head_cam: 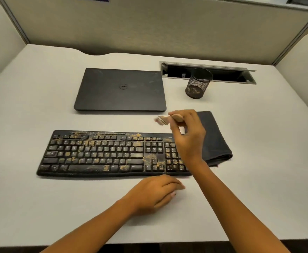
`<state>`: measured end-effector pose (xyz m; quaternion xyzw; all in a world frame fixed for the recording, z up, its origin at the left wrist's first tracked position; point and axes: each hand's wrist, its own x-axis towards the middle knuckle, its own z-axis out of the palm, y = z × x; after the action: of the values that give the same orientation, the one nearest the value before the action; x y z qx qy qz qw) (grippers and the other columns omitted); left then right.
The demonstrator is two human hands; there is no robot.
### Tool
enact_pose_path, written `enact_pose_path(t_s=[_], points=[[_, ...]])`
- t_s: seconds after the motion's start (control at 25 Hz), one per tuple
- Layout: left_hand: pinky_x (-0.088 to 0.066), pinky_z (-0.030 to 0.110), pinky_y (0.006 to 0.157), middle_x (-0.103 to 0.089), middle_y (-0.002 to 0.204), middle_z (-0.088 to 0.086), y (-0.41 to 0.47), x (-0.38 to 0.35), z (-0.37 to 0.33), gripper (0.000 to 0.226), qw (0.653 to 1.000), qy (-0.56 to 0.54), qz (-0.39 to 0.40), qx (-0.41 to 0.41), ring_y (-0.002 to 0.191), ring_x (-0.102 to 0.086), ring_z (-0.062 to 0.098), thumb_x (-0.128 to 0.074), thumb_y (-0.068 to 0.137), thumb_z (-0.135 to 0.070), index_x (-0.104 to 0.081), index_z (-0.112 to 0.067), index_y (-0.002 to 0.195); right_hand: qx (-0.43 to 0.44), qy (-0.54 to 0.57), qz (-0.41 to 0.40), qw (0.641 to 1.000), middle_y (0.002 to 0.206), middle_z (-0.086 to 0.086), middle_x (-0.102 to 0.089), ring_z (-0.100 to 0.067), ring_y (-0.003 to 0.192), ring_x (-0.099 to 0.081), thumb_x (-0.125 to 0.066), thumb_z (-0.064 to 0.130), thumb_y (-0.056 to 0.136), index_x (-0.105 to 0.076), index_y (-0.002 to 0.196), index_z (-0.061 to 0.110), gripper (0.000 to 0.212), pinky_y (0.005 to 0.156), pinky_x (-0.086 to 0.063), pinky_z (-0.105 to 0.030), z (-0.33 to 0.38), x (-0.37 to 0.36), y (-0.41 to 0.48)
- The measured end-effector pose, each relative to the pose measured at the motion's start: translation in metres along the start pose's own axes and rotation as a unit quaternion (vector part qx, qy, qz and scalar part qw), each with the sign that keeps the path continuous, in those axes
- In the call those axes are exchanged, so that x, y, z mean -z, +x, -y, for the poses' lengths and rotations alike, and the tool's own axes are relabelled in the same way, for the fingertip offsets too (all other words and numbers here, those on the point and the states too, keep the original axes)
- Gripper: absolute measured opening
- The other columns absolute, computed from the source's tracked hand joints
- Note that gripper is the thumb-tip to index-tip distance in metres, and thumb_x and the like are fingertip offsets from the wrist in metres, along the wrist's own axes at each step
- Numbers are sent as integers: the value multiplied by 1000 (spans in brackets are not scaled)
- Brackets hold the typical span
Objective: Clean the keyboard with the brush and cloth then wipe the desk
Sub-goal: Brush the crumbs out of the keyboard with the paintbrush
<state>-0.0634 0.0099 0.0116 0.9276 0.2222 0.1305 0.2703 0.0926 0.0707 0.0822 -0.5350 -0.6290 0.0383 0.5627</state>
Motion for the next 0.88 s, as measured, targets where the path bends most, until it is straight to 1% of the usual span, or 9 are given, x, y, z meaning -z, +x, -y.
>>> enact_pose_path(t_s=[0.08,0.2,0.28,0.36,0.52,0.64,0.72,0.8,0.88], points=[[-44,24,94,-62,124,-1,-37,27,19,40,997,25,-75,27,113,-54,11,-32,105,-30,-59,-18,130,-13,5,17,1000,93,-10,-63,-12,84,-56,-64,6,90,-64,93,0,7,72,-45,-13,18,-19,-8],[-42,23,92,-64,115,3,-98,73,56,44,976,68,-182,96,107,-56,13,-29,105,-32,-64,-13,123,-35,18,43,998,94,-9,-63,-11,85,-57,-58,12,93,-64,91,3,11,72,-45,-13,40,-50,-16],[-37,20,96,-63,116,5,-138,103,81,43,952,106,-234,166,108,-55,17,-30,104,-31,-64,-11,123,-45,19,66,997,95,-8,-63,-10,85,-57,-56,15,94,-64,92,6,13,70,-47,-14,52,-71,-18],[-32,21,103,-61,125,7,-175,126,108,43,923,138,-262,246,115,-54,23,-32,101,-29,-60,-10,128,-45,13,92,995,96,-7,-64,-10,85,-57,-57,13,95,-65,93,7,10,70,-48,-14,60,-88,-18],[-23,37,115,-46,147,9,-230,150,169,56,880,180,-260,355,137,-38,27,-29,99,-38,-44,-10,144,-37,9,149,988,97,-2,-68,-8,87,-60,-61,13,93,-68,96,7,9,75,-49,-16,70,-107,-11],[-5,33,119,-33,156,8,-253,157,208,65,862,192,-242,403,146,-24,27,-23,97,-45,-35,-10,150,-30,-23,161,986,95,0,-70,-7,84,-62,-63,10,91,-70,95,6,9,74,-50,-15,67,-109,-2],[-5,38,118,-29,158,9,-258,160,227,66,854,188,-234,425,147,-22,28,-23,96,-45,-34,-8,150,-49,-44,158,985,93,0,-70,-3,82,-63,-63,7,90,-70,93,7,7,72,-52,-18,61,-104,4],[-8,43,118,-29,158,10,-257,161,239,66,852,190,-229,431,147,-23,29,-24,96,-43,-33,-6,150,-74,-61,158,983,91,-2,-71,2,81,-63,-62,4,90,-69,91,8,8,71,-53,-18,55,-96,6],[-10,45,118,-29,158,10,-254,162,245,67,852,197,-216,433,147,-24,29,-22,96,-44,-32,-7,151,-97,-71,151,981,89,-3,-71,-4,80,-65,-62,2,89,-69,90,7,9,71,-57,-25,52,-92,6]])
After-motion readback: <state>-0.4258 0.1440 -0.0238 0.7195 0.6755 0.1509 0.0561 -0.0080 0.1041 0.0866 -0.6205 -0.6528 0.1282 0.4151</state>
